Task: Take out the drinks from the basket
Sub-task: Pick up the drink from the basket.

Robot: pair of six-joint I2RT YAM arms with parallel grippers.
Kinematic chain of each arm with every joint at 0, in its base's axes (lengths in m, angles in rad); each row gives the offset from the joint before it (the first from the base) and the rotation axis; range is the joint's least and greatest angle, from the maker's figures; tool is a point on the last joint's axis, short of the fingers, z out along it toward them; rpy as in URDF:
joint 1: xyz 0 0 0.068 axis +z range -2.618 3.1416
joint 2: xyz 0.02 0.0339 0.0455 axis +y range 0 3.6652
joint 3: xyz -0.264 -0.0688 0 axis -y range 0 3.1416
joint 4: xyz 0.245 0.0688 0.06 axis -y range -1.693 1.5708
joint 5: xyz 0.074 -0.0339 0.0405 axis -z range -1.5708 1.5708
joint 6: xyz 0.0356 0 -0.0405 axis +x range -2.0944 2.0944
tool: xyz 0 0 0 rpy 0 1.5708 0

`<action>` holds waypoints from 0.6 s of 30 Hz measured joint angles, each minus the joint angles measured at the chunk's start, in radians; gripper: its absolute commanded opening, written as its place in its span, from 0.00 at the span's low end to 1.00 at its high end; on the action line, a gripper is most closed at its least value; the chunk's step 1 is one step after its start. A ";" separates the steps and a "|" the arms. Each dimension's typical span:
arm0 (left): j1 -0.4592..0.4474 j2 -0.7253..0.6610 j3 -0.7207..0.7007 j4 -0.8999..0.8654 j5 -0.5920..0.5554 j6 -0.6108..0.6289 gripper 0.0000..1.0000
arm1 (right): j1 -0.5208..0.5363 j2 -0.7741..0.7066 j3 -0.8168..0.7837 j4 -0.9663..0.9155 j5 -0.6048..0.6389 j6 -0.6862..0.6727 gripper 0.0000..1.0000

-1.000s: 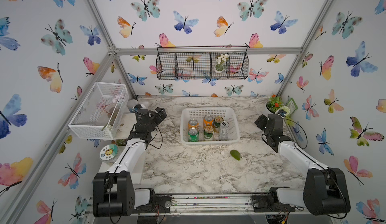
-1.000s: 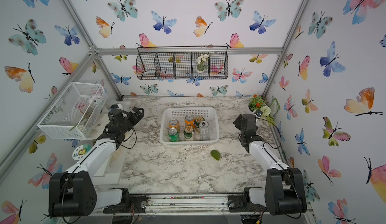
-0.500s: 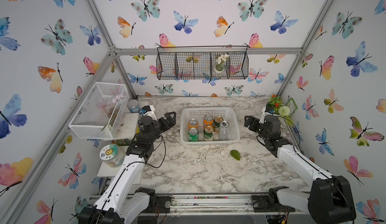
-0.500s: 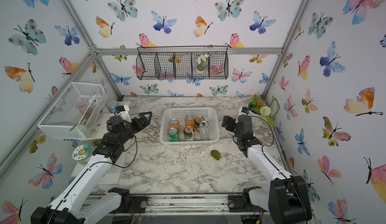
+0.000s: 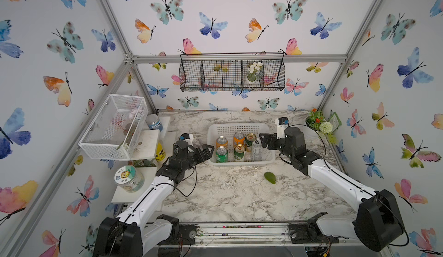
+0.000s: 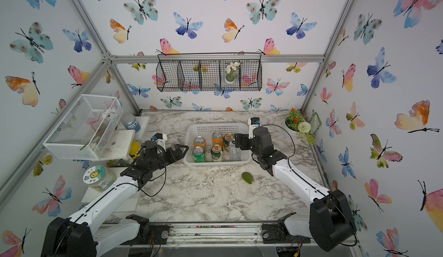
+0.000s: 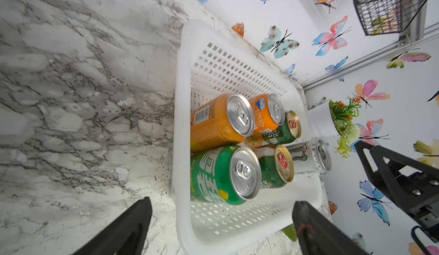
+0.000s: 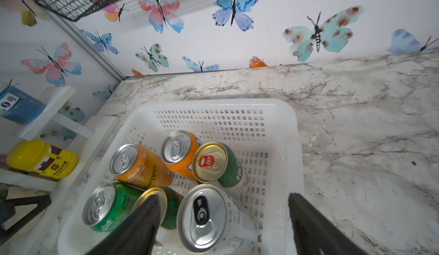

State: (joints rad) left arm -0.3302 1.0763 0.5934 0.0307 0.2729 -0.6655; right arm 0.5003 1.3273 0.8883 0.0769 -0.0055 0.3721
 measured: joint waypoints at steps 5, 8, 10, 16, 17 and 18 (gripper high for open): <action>-0.039 -0.013 -0.071 0.018 -0.031 -0.005 0.99 | 0.039 0.067 0.072 -0.076 0.000 -0.018 0.84; -0.045 -0.018 -0.071 0.032 -0.056 -0.004 0.99 | 0.051 0.075 0.084 -0.101 0.000 -0.019 0.84; -0.053 -0.027 -0.070 0.042 -0.074 -0.003 0.99 | 0.058 0.079 0.085 -0.110 0.000 -0.019 0.85; -0.072 -0.034 -0.070 0.060 -0.093 0.004 0.99 | 0.095 0.148 0.129 -0.145 0.005 -0.018 0.85; -0.076 -0.034 -0.070 0.062 -0.093 0.006 0.99 | 0.100 0.162 0.137 -0.155 0.010 -0.018 0.84; -0.077 -0.033 -0.070 0.062 -0.093 0.007 0.99 | 0.104 0.173 0.144 -0.163 0.017 -0.018 0.83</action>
State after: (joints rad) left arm -0.4072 1.0435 0.5236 0.0929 0.1795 -0.6582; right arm 0.6041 1.5005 1.0321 -0.0856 0.0113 0.3546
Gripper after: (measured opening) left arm 0.987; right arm 0.845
